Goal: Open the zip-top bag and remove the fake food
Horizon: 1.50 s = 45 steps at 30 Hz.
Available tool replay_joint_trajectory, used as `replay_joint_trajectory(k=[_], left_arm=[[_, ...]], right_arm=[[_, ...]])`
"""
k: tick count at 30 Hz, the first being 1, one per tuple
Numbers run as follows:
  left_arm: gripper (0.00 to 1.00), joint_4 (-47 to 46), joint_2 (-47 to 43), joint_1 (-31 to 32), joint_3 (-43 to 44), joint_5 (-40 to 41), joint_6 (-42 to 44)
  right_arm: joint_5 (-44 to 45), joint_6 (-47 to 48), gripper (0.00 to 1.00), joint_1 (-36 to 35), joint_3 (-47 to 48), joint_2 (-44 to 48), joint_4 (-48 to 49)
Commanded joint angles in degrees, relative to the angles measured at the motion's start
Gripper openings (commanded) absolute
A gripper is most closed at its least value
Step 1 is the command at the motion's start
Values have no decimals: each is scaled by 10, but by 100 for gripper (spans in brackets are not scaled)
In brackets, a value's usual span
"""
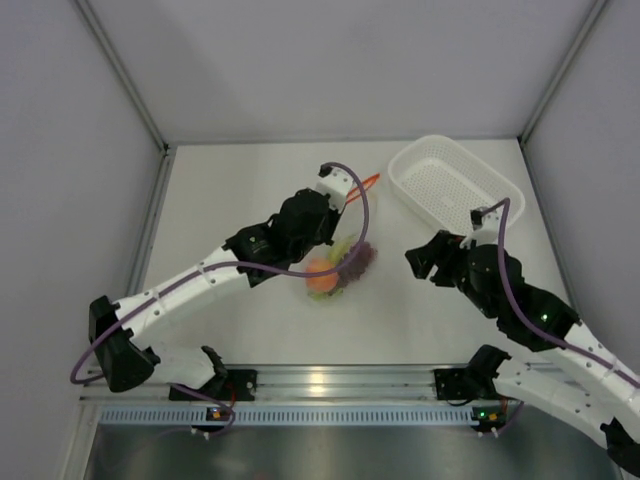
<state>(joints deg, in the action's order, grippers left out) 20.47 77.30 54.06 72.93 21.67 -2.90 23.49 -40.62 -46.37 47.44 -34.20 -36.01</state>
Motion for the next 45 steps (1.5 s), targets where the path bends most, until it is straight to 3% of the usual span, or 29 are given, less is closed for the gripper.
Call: replay_joint_trajectory(k=[1, 7, 19, 28, 45], left_arm=[[0, -56, -64, -2, 25, 103, -10], [0, -58, -85, 1, -27, 18, -51], [0, -168, -44, 15, -156, 3, -130], [0, -191, -45, 26, -159, -38, -149], [0, -191, -46, 39, -161, -22, -148]], right_arm=[[-47, -1, 67, 2, 42, -39, 80], [-75, -20, 67, 2, 33, -100, 153], [-107, -29, 66, 16, 35, -230, 219], [-121, -36, 64, 45, 72, -289, 239], [-156, -34, 58, 110, 143, -396, 256]])
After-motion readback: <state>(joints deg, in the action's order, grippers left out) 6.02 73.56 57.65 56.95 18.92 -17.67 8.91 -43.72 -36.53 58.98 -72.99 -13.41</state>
